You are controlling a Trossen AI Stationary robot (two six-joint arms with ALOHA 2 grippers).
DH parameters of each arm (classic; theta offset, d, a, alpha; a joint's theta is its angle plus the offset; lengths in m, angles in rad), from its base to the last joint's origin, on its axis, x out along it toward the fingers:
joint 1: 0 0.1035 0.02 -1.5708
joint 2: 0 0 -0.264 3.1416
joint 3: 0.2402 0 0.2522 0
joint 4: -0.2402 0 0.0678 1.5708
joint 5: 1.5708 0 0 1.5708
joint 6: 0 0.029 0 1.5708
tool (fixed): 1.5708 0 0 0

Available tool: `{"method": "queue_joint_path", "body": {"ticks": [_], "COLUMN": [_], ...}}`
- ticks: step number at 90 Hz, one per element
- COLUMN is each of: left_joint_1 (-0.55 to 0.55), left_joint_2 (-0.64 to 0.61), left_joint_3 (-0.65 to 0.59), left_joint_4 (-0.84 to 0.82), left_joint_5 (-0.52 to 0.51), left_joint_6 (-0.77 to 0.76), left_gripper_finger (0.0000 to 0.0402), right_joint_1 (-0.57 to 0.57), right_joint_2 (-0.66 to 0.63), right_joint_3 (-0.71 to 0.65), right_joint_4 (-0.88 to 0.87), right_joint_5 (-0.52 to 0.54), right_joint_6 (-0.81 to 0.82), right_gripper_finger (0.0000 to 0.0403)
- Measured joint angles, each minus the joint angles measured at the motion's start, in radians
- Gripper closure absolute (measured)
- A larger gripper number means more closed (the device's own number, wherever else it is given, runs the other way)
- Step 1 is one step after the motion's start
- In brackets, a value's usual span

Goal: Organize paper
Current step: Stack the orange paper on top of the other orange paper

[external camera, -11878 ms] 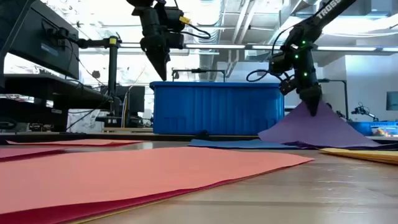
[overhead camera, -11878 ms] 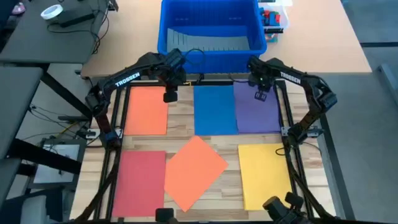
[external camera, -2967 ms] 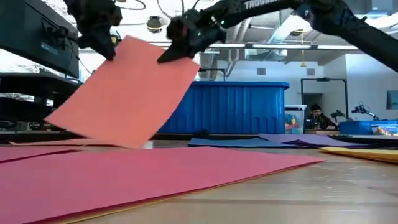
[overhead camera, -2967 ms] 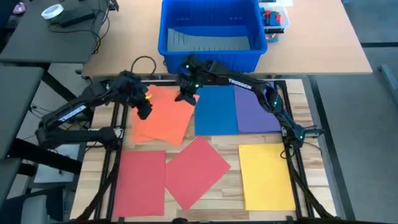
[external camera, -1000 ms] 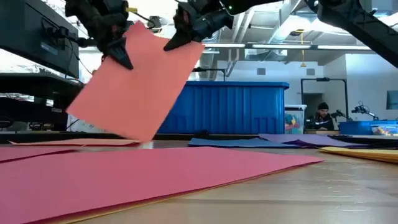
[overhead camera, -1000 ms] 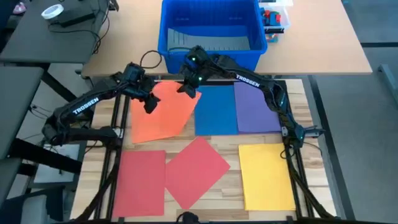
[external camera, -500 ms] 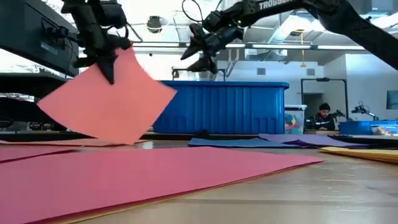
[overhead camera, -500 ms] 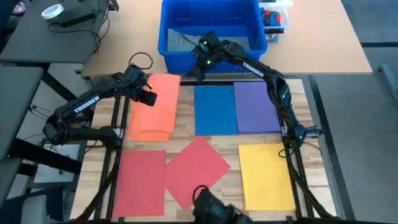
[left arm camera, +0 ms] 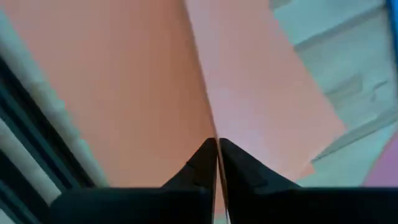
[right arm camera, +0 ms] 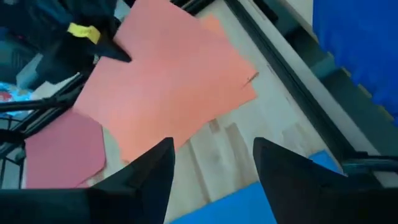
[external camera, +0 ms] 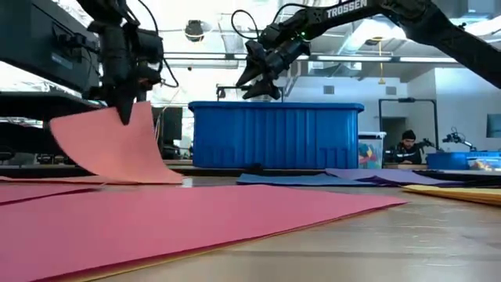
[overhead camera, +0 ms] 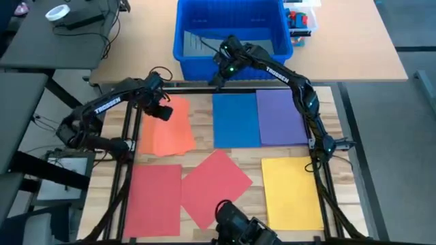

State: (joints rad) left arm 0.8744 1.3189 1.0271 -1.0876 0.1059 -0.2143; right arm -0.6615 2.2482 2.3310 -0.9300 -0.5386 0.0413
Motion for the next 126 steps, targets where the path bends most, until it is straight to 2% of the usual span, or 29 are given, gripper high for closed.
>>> {"method": "queue_joint_path", "body": {"ticks": [23,37,43,61,82,94,105,126], "left_joint_1": [0.003,0.012,0.032,0.097,0.109,0.11,0.111,0.139], "left_joint_2": [0.12,0.158,0.163,0.163,0.163,0.163,0.163,0.163], "left_joint_3": [0.0,0.0,0.0,0.0,0.0,0.0,0.0,0.0], "left_joint_4": [-0.017,-0.015,-0.016,-0.013,0.001,0.032,0.045,0.03], "left_joint_5": [-0.044,-0.192,-0.217,-0.227,-0.226,-0.152,-0.128,-0.156], "left_joint_6": [0.208,0.259,0.271,0.256,0.182,0.142,0.127,0.158], "left_gripper_finger": [0.0401,0.0401,0.0401,0.0401,0.0401,0.0399,0.0376,0.032], "right_joint_1": [0.012,0.026,0.033,0.057,0.08,0.085,0.086,0.085], "right_joint_2": [0.0,0.0,0.0,0.0,0.0,0.0,0.0,0.0], "right_joint_3": [0.0,0.0,0.0,0.0,0.0,0.0,0.0,0.0], "right_joint_4": [-0.023,-0.025,-0.028,-0.027,-0.024,-0.022,-0.02,-0.028], "right_joint_5": [0.016,0.017,0.018,0.034,0.048,0.048,0.048,0.051], "right_joint_6": [-0.016,-0.017,-0.017,-0.019,-0.024,-0.024,-0.024,-0.024], "right_gripper_finger": [0.0197,0.0197,0.0197,0.0197,0.0198,0.0198,0.0198,0.0198]}}
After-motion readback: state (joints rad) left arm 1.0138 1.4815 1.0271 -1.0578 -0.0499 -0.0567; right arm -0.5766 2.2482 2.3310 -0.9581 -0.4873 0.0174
